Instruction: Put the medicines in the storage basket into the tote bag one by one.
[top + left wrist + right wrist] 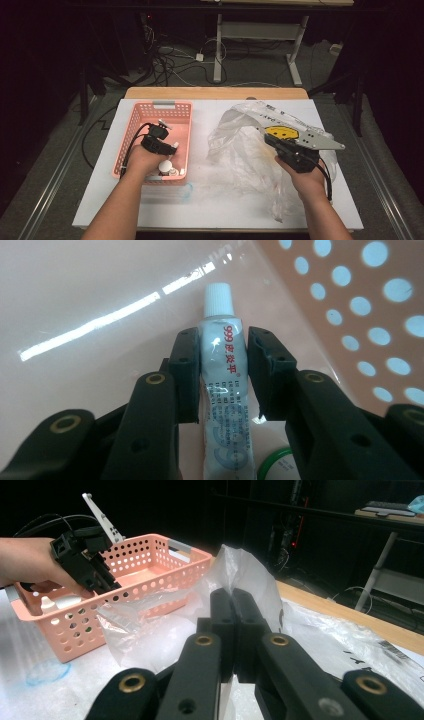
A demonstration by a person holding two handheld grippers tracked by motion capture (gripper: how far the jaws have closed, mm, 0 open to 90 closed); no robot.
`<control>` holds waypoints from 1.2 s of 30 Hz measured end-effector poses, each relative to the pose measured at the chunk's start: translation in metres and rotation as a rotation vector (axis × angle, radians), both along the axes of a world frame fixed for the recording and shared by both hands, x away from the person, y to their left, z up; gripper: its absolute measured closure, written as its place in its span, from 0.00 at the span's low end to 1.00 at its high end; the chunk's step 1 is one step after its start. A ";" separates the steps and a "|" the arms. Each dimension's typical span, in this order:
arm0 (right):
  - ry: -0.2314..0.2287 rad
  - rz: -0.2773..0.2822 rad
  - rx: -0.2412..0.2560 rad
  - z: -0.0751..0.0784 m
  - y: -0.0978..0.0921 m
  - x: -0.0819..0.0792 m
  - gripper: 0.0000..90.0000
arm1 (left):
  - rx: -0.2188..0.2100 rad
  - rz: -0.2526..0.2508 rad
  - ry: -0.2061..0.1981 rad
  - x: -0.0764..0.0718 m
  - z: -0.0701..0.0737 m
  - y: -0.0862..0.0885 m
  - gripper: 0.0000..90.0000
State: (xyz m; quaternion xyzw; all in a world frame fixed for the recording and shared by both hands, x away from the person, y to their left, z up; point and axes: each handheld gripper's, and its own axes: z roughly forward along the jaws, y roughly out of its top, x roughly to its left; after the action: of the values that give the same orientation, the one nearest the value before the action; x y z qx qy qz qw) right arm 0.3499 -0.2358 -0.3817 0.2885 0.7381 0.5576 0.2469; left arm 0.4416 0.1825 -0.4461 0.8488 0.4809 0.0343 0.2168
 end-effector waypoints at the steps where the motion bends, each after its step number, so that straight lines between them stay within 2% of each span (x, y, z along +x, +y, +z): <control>1: 0.000 0.000 0.000 0.000 0.000 0.000 1.00 | 0.000 0.001 -0.004 0.000 0.000 0.000 0.73; 5: 0.000 -0.003 0.002 0.000 -0.001 0.000 1.00 | -0.006 0.006 -0.036 -0.002 0.004 0.001 0.74; 6: -0.005 -0.005 0.003 0.001 -0.002 0.000 1.00 | -0.007 0.007 -0.042 -0.003 0.004 0.001 0.86; 7: -0.005 -0.005 0.003 0.001 -0.002 0.000 1.00 | -0.010 0.003 -0.080 -0.005 0.007 0.002 0.86; 8: -0.006 -0.005 0.002 0.001 -0.002 0.000 1.00 | -0.004 0.016 -0.093 -0.006 0.008 0.002 0.90; 10: -0.003 -0.005 0.003 0.001 -0.002 0.000 1.00 | 0.013 -0.009 -0.063 -0.005 0.004 0.000 0.90; 11: -0.002 -0.007 0.005 0.000 -0.002 0.000 1.00 | 0.013 -0.012 -0.063 -0.004 0.005 0.000 0.89; 13: -0.003 -0.006 0.001 0.000 -0.002 0.000 1.00 | 0.022 -0.011 -0.068 -0.004 0.005 -0.001 0.85; 14: -0.004 -0.006 0.003 0.001 -0.002 0.000 1.00 | 0.020 -0.006 -0.072 -0.004 0.005 0.000 0.78; 15: -0.004 -0.006 0.003 0.001 -0.002 0.000 1.00 | 0.014 -0.002 -0.075 -0.004 0.006 0.001 0.78; 16: -0.005 -0.006 0.001 0.001 -0.002 0.000 1.00 | 0.010 0.006 -0.083 -0.004 0.006 0.001 0.73; 18: -0.003 -0.007 0.003 0.000 -0.002 0.000 1.00 | 0.036 0.034 -0.094 -0.004 0.006 0.002 0.59; 21: 0.002 -0.004 0.002 0.000 -0.002 0.000 1.00 | 0.067 0.075 -0.053 0.000 0.002 0.003 0.43; 22: 0.002 -0.005 0.002 0.000 -0.002 0.000 1.00 | 0.071 0.084 -0.034 0.001 0.001 0.004 0.41; 26: -0.002 -0.003 -0.002 0.000 -0.001 0.000 1.00 | 0.074 0.077 0.038 0.005 -0.005 0.003 0.50; 29: -0.003 -0.003 -0.002 0.000 -0.002 0.000 1.00 | 0.088 0.088 0.030 0.005 -0.005 0.003 0.57; 30: 0.002 -0.004 0.001 0.000 -0.002 0.000 1.00 | 0.098 0.088 0.026 0.005 -0.005 0.002 0.65; 31: 0.002 -0.004 0.001 0.000 -0.002 0.000 1.00 | 0.110 0.083 0.021 0.004 -0.005 0.002 0.65; 33: -0.001 -0.003 -0.001 0.000 -0.002 0.000 1.00 | 0.121 0.077 0.015 0.003 -0.005 0.000 0.72; 36: 0.001 -0.006 0.000 0.000 -0.002 0.000 1.00 | 0.125 0.073 0.012 0.003 -0.005 0.000 0.73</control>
State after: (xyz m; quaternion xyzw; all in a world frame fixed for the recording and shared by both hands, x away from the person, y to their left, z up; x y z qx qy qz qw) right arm 0.3498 -0.2377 -0.3817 0.2910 0.7374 0.5567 0.2482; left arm 0.4444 0.1822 -0.4507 0.8428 0.5098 0.0668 0.1592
